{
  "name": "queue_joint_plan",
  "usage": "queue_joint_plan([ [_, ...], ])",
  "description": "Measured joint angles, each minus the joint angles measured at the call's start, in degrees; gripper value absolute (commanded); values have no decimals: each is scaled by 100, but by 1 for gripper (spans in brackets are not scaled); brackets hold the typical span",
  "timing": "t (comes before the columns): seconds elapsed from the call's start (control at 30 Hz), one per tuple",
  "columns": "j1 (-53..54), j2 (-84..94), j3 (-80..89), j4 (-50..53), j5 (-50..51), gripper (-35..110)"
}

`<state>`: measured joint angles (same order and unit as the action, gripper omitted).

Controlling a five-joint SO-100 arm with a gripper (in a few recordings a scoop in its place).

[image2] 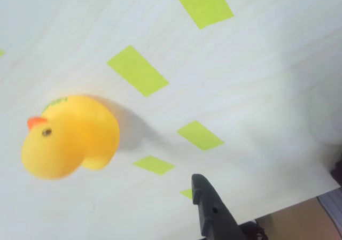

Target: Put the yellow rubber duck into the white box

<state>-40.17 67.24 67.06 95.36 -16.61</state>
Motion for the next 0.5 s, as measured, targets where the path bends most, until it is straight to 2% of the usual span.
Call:
queue_joint_plan([
  [0.5, -79, -1178, -844, 0, 44, 52],
])
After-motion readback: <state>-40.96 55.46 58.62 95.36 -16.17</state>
